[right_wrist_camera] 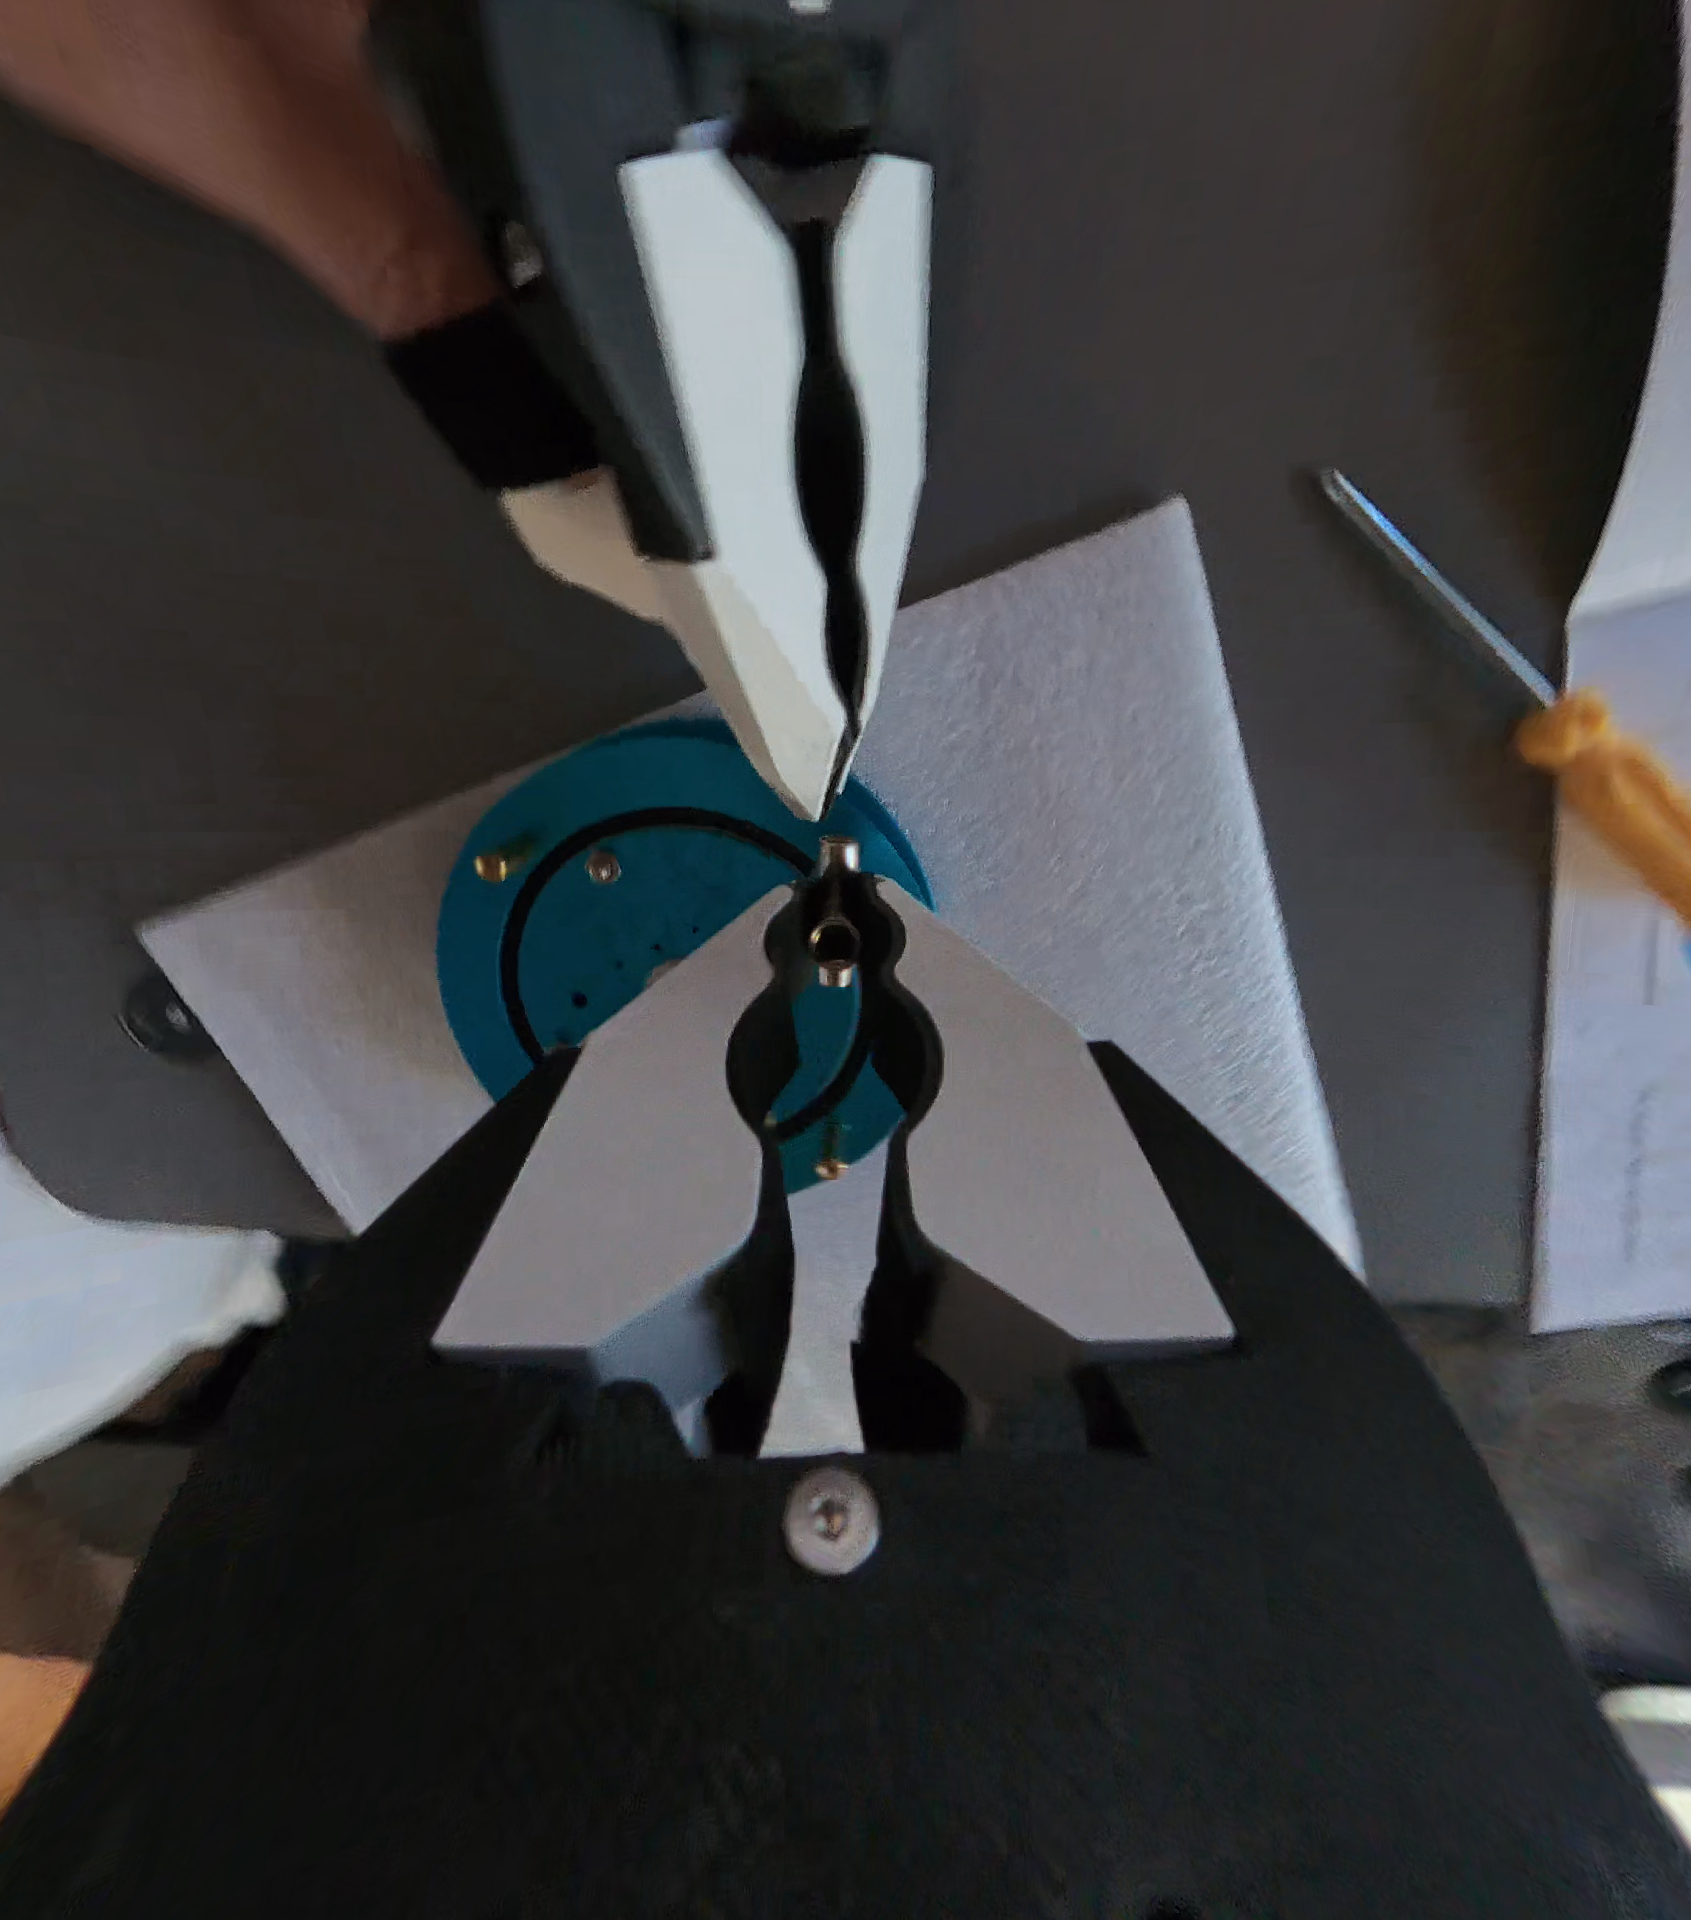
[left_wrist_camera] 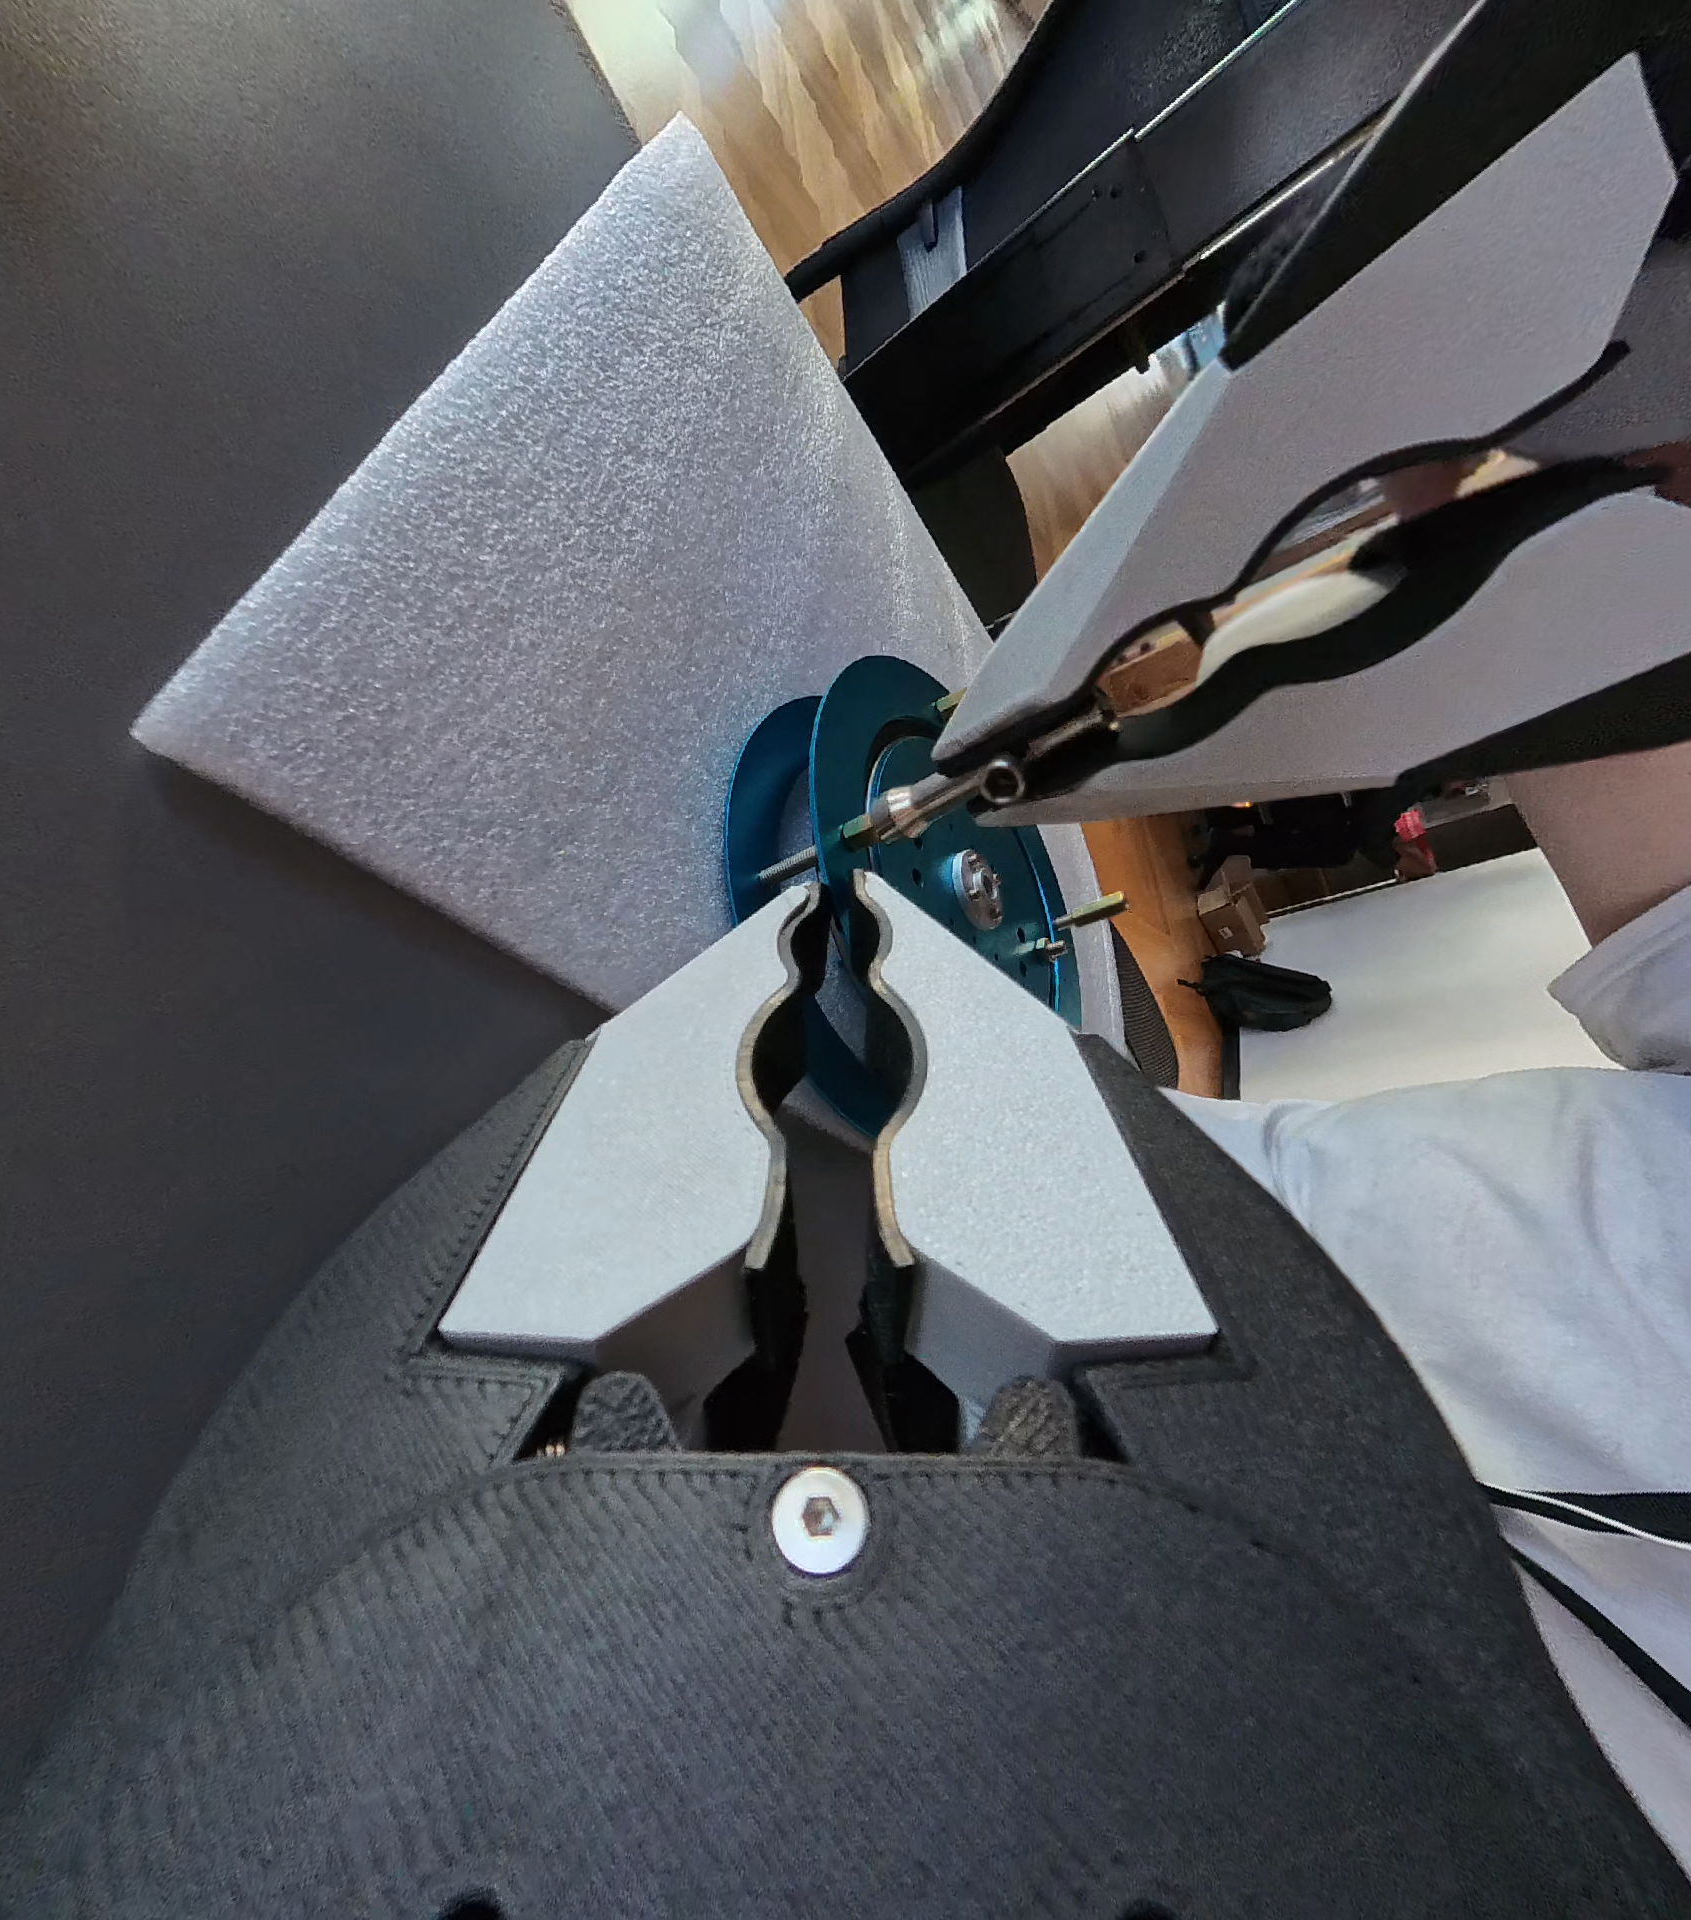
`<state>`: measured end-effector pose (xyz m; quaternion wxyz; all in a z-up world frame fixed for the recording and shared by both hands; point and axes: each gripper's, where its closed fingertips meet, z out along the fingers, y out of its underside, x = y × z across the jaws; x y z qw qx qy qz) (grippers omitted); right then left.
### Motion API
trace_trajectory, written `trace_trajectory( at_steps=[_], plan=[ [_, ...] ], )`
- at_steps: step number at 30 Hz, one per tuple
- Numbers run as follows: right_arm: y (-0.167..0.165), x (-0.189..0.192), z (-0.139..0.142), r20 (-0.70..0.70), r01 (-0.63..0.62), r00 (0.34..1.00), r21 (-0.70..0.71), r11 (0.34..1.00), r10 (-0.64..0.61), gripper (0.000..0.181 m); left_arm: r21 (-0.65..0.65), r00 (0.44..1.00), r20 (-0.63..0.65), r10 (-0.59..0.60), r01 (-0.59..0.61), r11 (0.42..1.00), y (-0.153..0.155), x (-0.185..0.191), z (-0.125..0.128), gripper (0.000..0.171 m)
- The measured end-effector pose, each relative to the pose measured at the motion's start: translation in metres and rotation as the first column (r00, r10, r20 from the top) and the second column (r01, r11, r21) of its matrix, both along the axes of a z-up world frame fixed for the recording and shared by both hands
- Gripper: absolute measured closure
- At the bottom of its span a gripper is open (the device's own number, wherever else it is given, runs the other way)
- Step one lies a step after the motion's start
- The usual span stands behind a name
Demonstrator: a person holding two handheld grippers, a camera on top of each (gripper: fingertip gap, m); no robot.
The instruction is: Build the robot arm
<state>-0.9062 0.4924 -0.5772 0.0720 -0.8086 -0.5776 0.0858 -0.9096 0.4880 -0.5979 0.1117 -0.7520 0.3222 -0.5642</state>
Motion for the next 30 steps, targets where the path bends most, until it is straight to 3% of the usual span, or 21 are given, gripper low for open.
trace_trajectory(
  at_steps=[3, 5, 11, 20, 22, 24, 26, 30],
  plan=[
    [0.001, 0.001, 0.0, -0.034, 0.269, 0.962, -0.035, 0.962, -0.27, 0.175, 0.009, 1.0, -0.008, 0.003, -0.003, 1.0, 0.0, 0.0, 0.0, 0.171],
    [0.001, 0.001, 0.0, -0.052, 0.373, 0.925, -0.066, 0.926, -0.376, 0.175, 0.007, 1.0, -0.009, 0.007, -0.007, 1.0, 0.0, 0.0, 0.0, 0.17],
    [0.001, 0.001, 0.0, -0.037, 0.363, 0.931, -0.042, 0.931, -0.364, 0.174, 0.017, 1.0, -0.012, 0.011, -0.011, 1.0, 0.0, 0.0, 0.0, 0.171],
    [0.0, -0.002, -0.001, 0.001, 0.455, 0.891, -0.027, 0.89, -0.455, 0.175, 0.049, 0.999, -0.037, 0.0, 0.002, 0.999, -0.001, -0.002, 0.0, 0.169],
    [0.0, -0.001, -0.001, -0.006, 0.467, 0.884, -0.036, 0.884, -0.467, 0.175, 0.113, 0.999, -0.052, -0.002, 0.008, 0.994, 0.002, -0.007, 0.003, 0.169],
    [0.0, -0.001, -0.001, -0.014, 0.482, 0.875, -0.053, 0.874, -0.484, 0.175, 0.249, 0.999, -0.028, 0.018, -0.011, 0.968, 0.009, -0.011, 0.016, 0.154],
    [0.0, 0.0, -0.001, -0.014, 0.492, 0.87, -0.065, 0.868, -0.494, 0.175, 0.389, 1.0, 0.011, -0.002, -0.002, 0.921, 0.005, -0.011, 0.031, 0.149],
    [0.001, 0.0, -0.001, -0.009, 0.503, 0.863, -0.071, 0.861, -0.505, 0.175, 0.581, 0.999, -0.032, -0.036, 0.048, 0.812, -0.003, -0.003, 0.031, 0.145]
  ],
)
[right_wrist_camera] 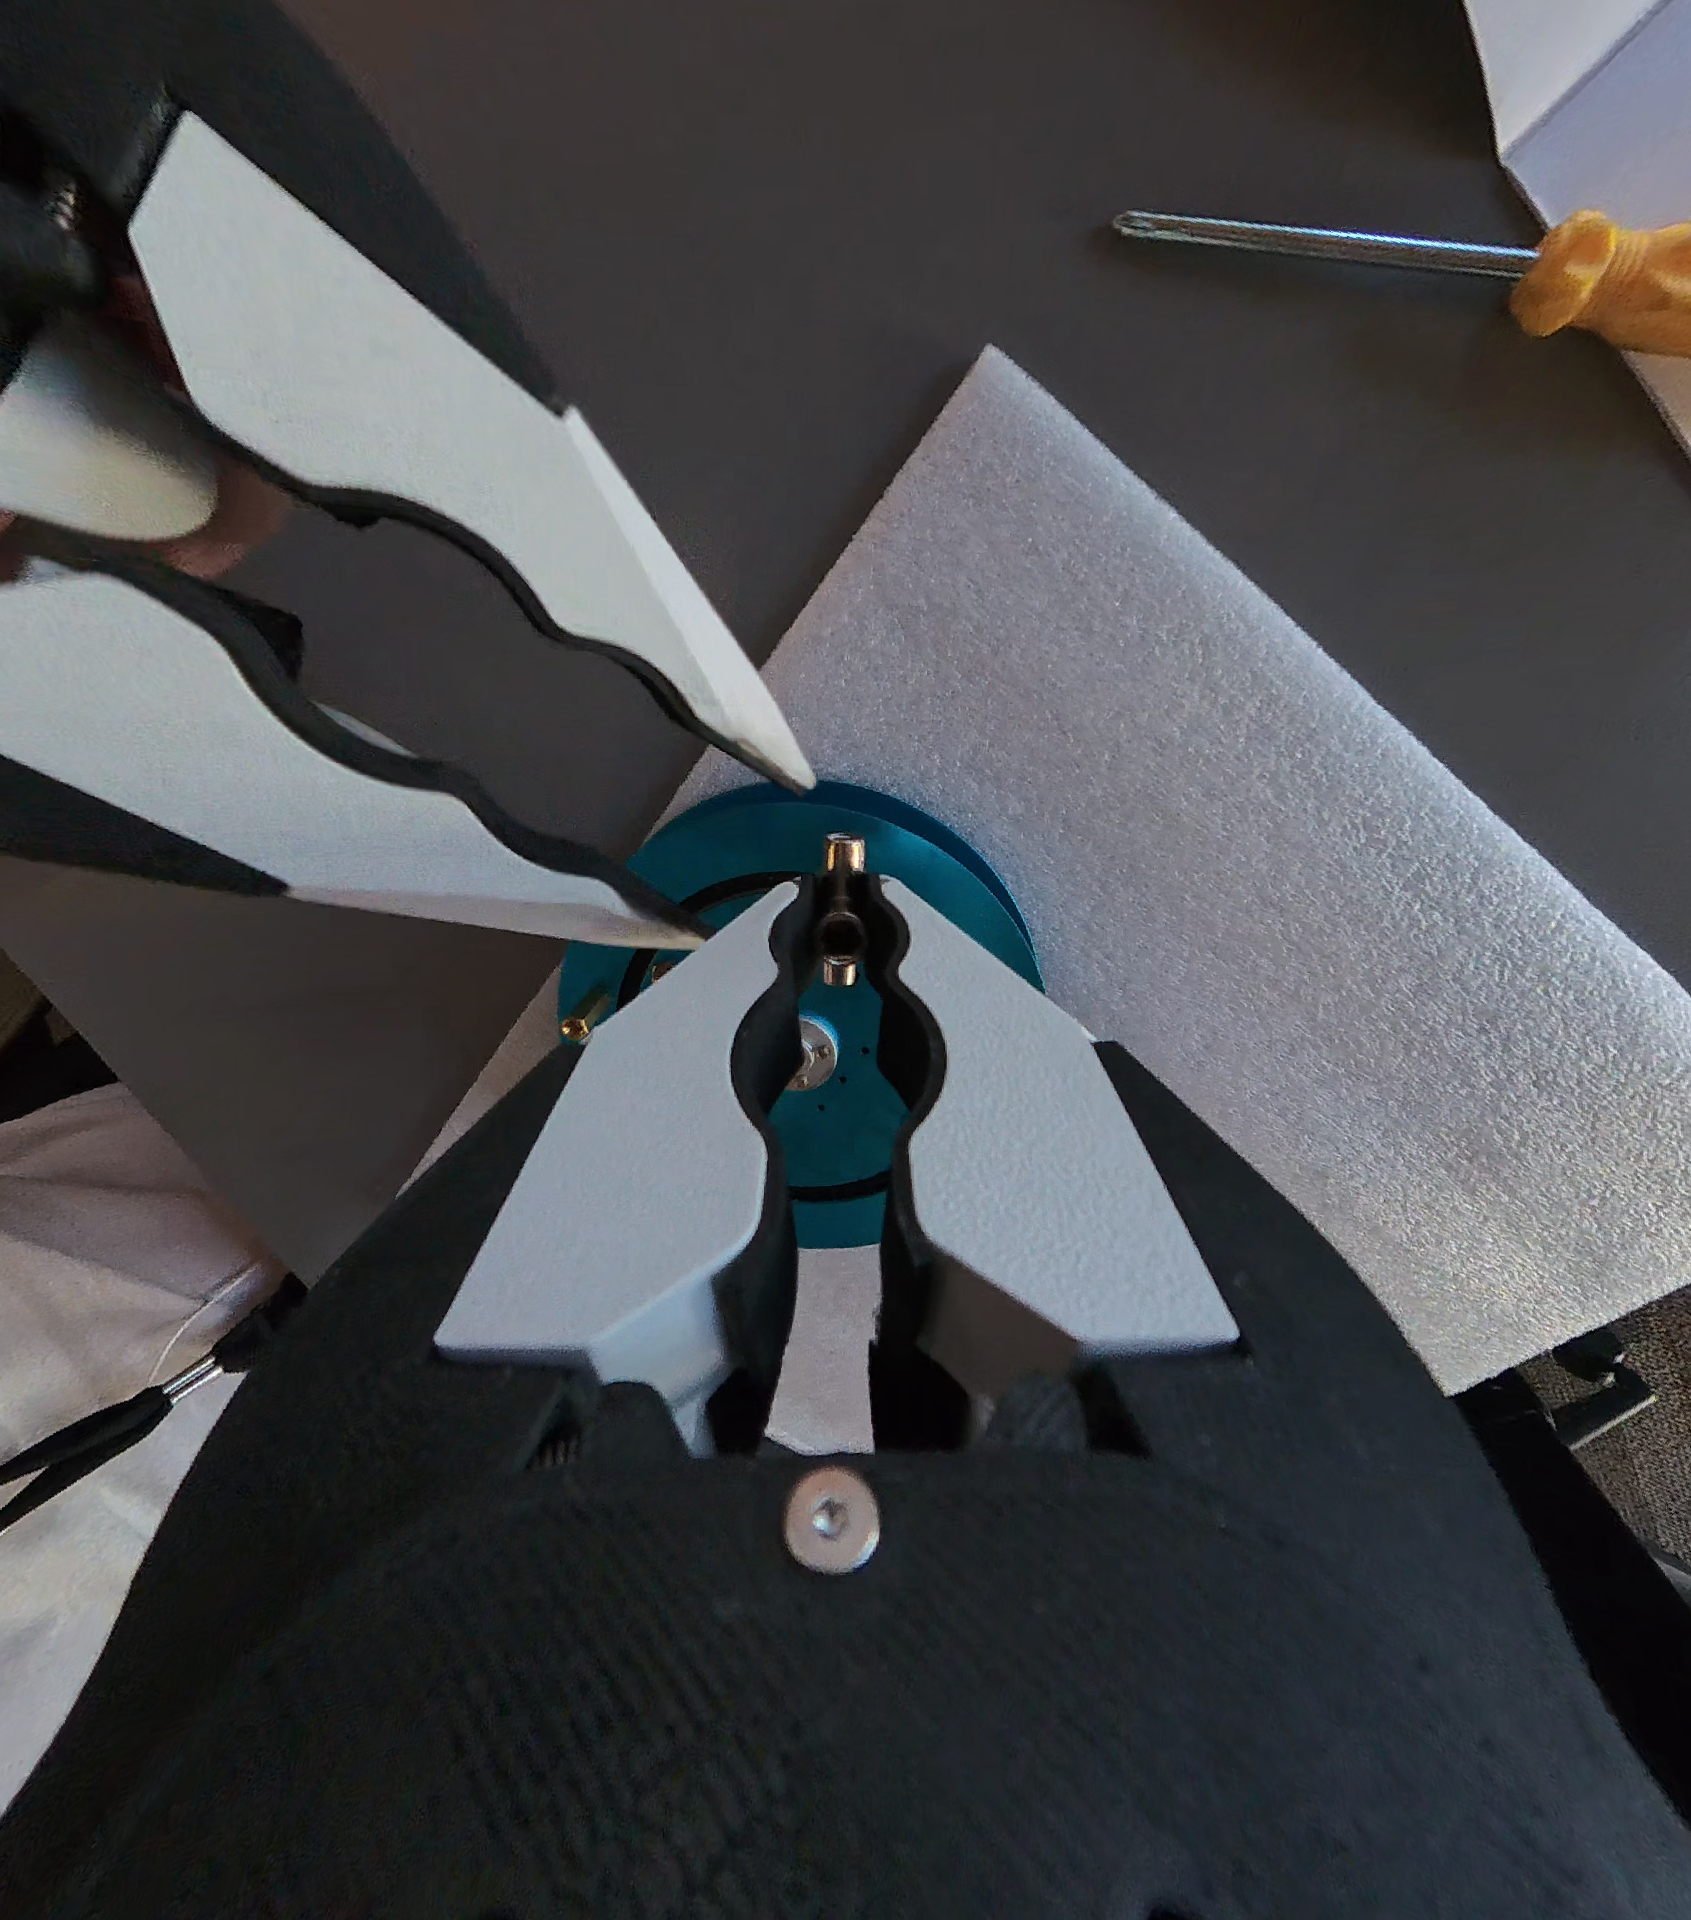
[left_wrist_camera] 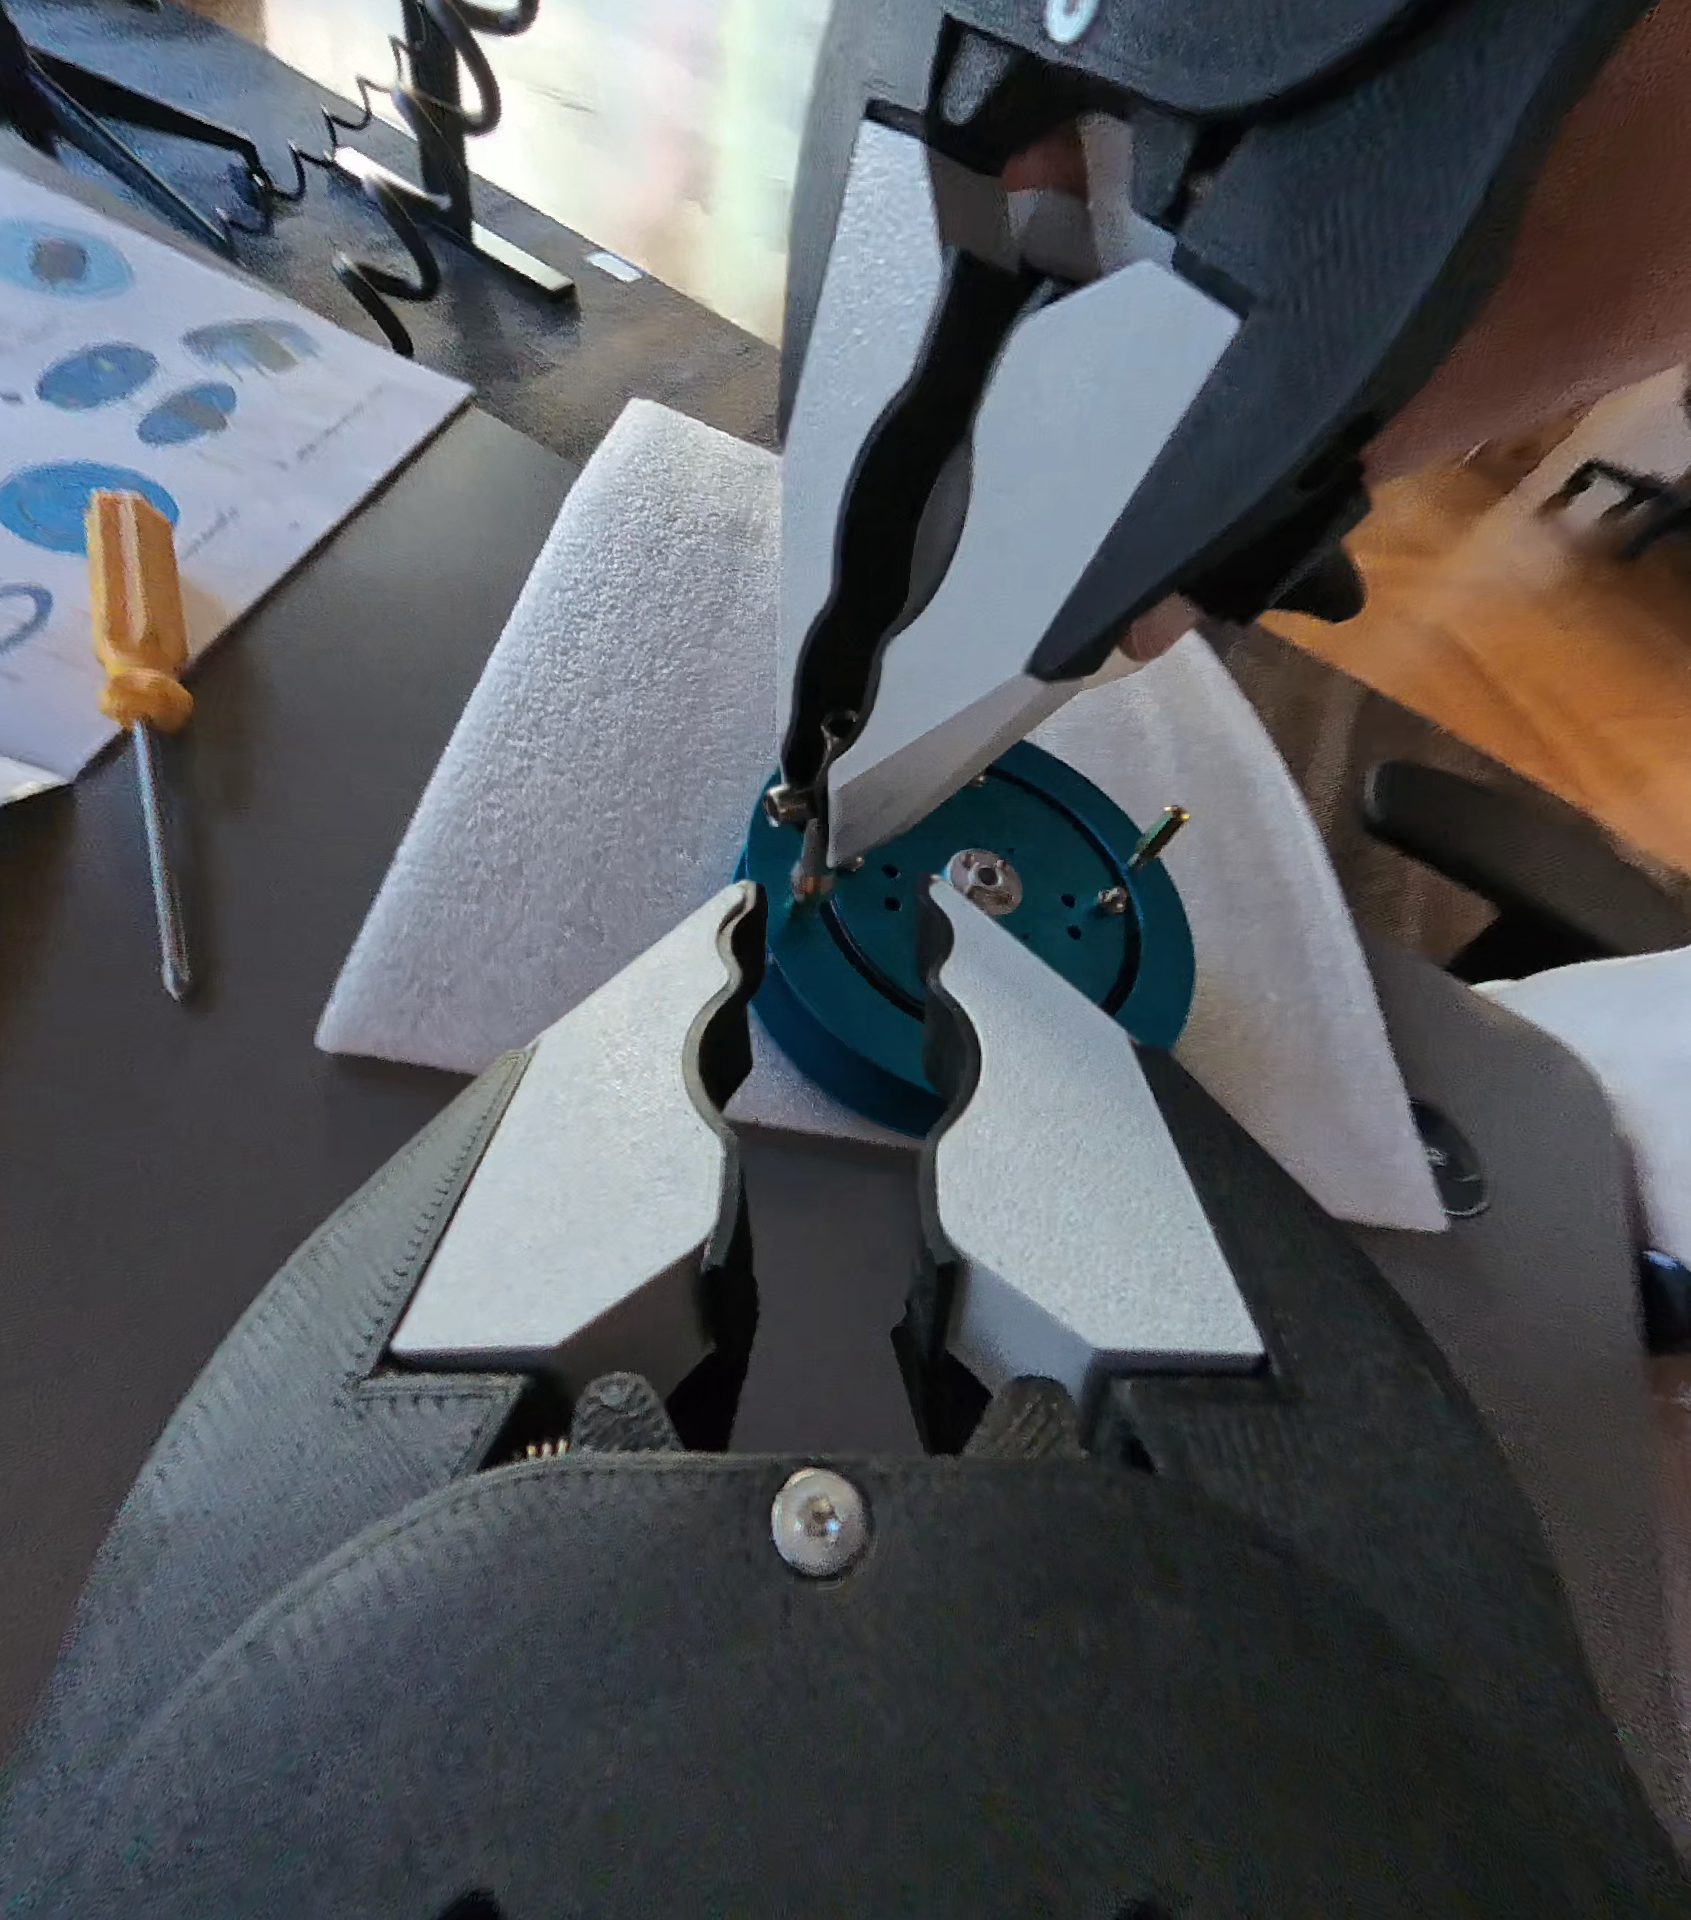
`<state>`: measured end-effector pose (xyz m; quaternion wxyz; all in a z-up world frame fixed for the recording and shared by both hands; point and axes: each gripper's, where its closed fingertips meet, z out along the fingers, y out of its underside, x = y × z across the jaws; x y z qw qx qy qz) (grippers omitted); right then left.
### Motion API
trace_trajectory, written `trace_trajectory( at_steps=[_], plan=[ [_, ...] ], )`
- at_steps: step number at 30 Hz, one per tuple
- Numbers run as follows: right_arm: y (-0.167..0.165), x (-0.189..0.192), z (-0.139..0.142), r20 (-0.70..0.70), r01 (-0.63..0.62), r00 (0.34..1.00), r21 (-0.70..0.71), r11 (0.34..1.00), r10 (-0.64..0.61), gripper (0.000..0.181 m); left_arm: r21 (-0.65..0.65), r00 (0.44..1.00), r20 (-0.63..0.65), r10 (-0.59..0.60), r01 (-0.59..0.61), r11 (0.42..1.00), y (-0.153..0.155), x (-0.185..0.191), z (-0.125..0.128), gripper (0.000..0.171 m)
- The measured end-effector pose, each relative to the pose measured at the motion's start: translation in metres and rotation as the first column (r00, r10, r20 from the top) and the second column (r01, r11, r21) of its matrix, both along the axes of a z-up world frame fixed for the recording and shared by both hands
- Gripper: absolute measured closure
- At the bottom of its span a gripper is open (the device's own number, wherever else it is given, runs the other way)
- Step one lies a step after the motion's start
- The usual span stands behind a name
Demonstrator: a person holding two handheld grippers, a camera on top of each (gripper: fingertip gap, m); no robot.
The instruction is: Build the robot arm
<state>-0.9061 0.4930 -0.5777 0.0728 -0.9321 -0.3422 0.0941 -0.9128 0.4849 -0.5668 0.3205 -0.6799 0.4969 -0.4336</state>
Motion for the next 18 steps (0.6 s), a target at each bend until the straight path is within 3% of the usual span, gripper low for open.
trace_trajectory(
  at_steps=[12, 18],
  plan=[
    [0.002, 0.001, 0.0, -0.022, 0.061, 0.998, -0.009, 0.998, -0.061, 0.175, 0.229, 0.997, -0.081, 0.019, 0.0, 0.974, 0.004, 0.019, -0.019, 0.163],
    [0.001, 0.001, 0.001, -0.075, 0.028, 0.997, -0.027, 0.999, -0.029, 0.175, 0.207, 0.998, -0.064, 0.008, 0.005, 0.978, 0.004, 0.019, -0.02, 0.163]
  ],
)
